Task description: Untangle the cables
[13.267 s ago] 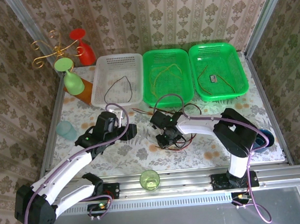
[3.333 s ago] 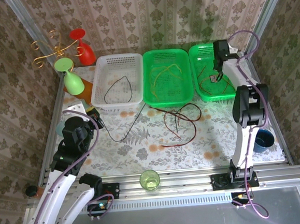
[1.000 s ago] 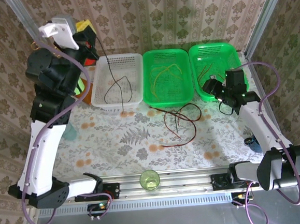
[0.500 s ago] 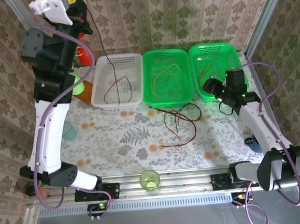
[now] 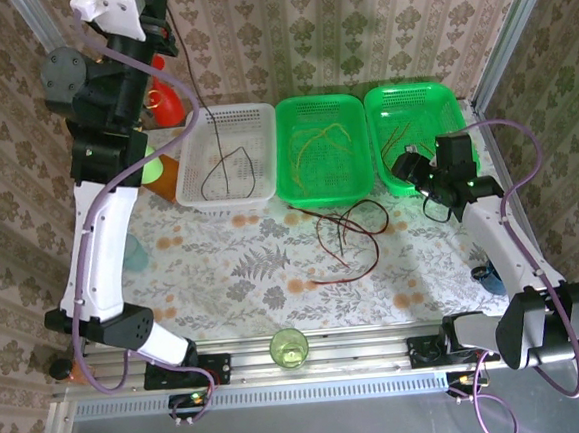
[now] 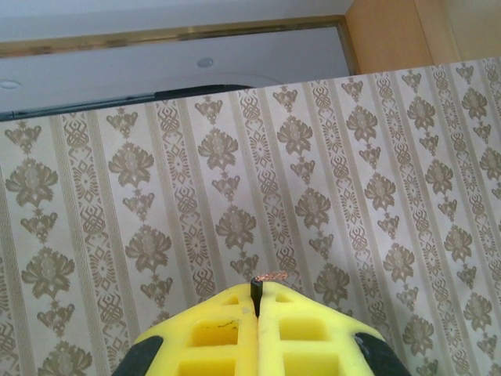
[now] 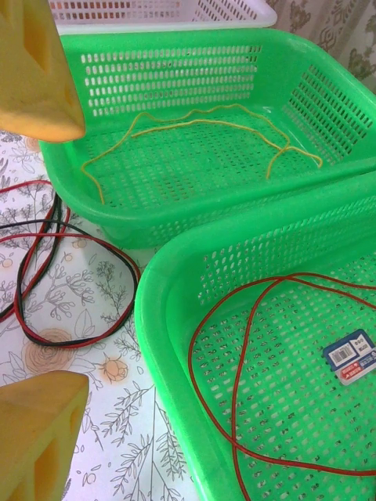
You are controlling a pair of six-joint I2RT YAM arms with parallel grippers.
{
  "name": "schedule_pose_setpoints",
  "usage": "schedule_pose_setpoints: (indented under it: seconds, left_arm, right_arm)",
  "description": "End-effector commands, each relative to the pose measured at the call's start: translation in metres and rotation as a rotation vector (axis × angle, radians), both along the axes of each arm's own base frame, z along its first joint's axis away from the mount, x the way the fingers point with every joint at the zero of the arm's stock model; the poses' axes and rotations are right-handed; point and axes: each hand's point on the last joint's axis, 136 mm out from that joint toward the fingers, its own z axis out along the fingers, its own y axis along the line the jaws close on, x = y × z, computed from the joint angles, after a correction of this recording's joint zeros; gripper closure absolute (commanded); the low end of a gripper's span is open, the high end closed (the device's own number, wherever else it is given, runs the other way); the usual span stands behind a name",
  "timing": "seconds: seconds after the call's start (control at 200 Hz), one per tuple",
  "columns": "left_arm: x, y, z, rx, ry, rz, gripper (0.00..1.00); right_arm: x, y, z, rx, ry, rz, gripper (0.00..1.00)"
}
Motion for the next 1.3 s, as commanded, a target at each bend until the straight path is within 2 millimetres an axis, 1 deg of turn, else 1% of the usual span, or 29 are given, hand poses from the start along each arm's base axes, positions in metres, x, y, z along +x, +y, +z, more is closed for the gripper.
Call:
schedule_pose_setpoints:
  seconds: [0.0, 0.085, 0.16, 0.215, 0.26, 0.3, 0.34, 0.395, 0.425, 0.44, 0.46, 0.48, 0.525, 0.57, 0.62, 0.63, 0.645, 0.68, 0.72, 0.755, 0.81, 0.84, 0.9, 0.97, 1.16, 1.21, 1.29]
  left_arm:
    - [-0.004, -0.003, 0.015, 0.007, -0.079, -0.017, 1.00]
    - [0.001, 0.000, 0.019, -0.004, -0.087, -0.007, 1.00]
    - [0.008, 0.001, 0.016, -0.020, -0.068, -0.005, 1.00]
    - [0.017, 0.001, 0.007, -0.024, -0.042, -0.006, 1.00]
    - [0.026, -0.001, -0.005, -0.017, -0.016, -0.005, 1.00]
    - [0.038, -0.001, -0.020, -0.009, 0.016, 0.004, 1.00]
    - [0.055, 0.001, -0.039, -0.011, 0.072, 0.018, 1.00]
    - [0.080, 0.003, -0.074, -0.006, 0.165, 0.024, 1.00]
    - [0.093, 0.006, -0.096, 0.001, 0.220, 0.033, 1.00]
    - [0.098, 0.007, -0.104, 0.003, 0.239, 0.038, 1.00]
    - [0.107, 0.007, -0.121, 0.014, 0.276, 0.047, 1.00]
    - [0.113, 0.008, -0.134, 0.024, 0.301, 0.061, 1.00]
    - [0.128, 0.009, -0.170, 0.043, 0.375, 0.091, 1.00]
    - [0.144, 0.017, -0.208, 0.038, 0.465, 0.146, 1.00]
    - [0.163, 0.023, -0.260, 0.051, 0.601, 0.188, 1.00]
    - [0.165, 0.024, -0.267, 0.059, 0.622, 0.192, 1.00]
    - [0.169, 0.023, -0.285, 0.079, 0.674, 0.201, 1.00]
    - [0.176, 0.025, -0.319, 0.107, 0.779, 0.227, 1.00]
    - [0.178, 0.022, -0.354, 0.142, 0.882, 0.231, 1.00]
    - [0.178, 0.020, -0.379, 0.165, 0.954, 0.239, 1.00]
    - [0.174, 0.017, -0.411, 0.195, 1.029, 0.251, 1.00]
    - [0.173, 0.017, -0.425, 0.202, 1.061, 0.262, 1.00]
    - [0.169, 0.018, -0.445, 0.193, 1.108, 0.282, 1.00]
    - [0.167, 0.016, -0.464, 0.238, 1.143, 0.288, 1.00]
    - [0.163, 0.010, -0.506, 0.334, 1.288, 0.264, 1.00]
    - [0.165, 0.010, -0.513, 0.341, 1.322, 0.269, 1.00]
    - [0.166, 0.007, -0.536, 0.352, 1.416, 0.243, 1.00]
  right_arm:
    - [0.002, -0.002, 0.013, -0.016, -0.015, 0.001, 0.22]
    - [0.002, -0.002, 0.014, -0.025, -0.017, 0.004, 0.22]
    - [0.002, -0.003, 0.015, -0.033, -0.018, 0.007, 0.22]
    - [0.002, -0.003, 0.016, -0.033, -0.018, 0.007, 0.22]
    - [0.002, -0.002, 0.015, -0.031, -0.017, 0.010, 0.22]
    - [0.001, -0.002, 0.016, -0.028, -0.021, 0.013, 0.22]
    - [0.001, -0.001, 0.015, -0.026, -0.018, 0.014, 0.22]
    - [0.001, 0.000, 0.015, -0.022, -0.018, 0.021, 0.22]
    - [0.001, 0.001, 0.015, -0.021, -0.017, 0.022, 0.22]
    - [0.001, 0.000, 0.015, -0.021, -0.018, 0.021, 0.22]
    - [0.001, 0.000, 0.015, -0.020, -0.017, 0.022, 0.22]
    - [0.001, 0.001, 0.015, -0.018, -0.018, 0.025, 0.22]
    - [0.000, 0.001, 0.016, -0.016, -0.019, 0.027, 0.22]
    - [-0.001, 0.002, 0.015, -0.014, -0.017, 0.028, 0.22]
    - [-0.002, 0.002, 0.016, -0.008, -0.021, 0.028, 0.22]
    - [-0.002, 0.003, 0.017, -0.007, -0.022, 0.029, 0.22]
    - [-0.003, 0.003, 0.017, -0.002, -0.024, 0.029, 0.22]
    - [-0.003, 0.004, 0.017, 0.003, -0.028, 0.029, 0.22]
    - [-0.004, 0.005, 0.018, 0.010, -0.032, 0.030, 0.22]
    - [-0.006, 0.005, 0.019, 0.012, -0.037, 0.029, 0.22]
    - [-0.008, 0.005, 0.019, 0.013, -0.039, 0.026, 0.22]
    - [-0.009, 0.005, 0.019, 0.012, -0.039, 0.025, 0.22]
    - [-0.011, 0.004, 0.018, 0.010, -0.039, 0.026, 0.22]
    - [-0.012, 0.004, 0.018, 0.008, -0.037, 0.026, 0.22]
    - [-0.011, 0.005, 0.017, 0.014, -0.033, 0.029, 0.22]
    - [-0.011, 0.006, 0.016, 0.022, -0.033, 0.028, 0.22]
    - [-0.011, 0.008, 0.013, 0.034, -0.028, 0.027, 0.22]
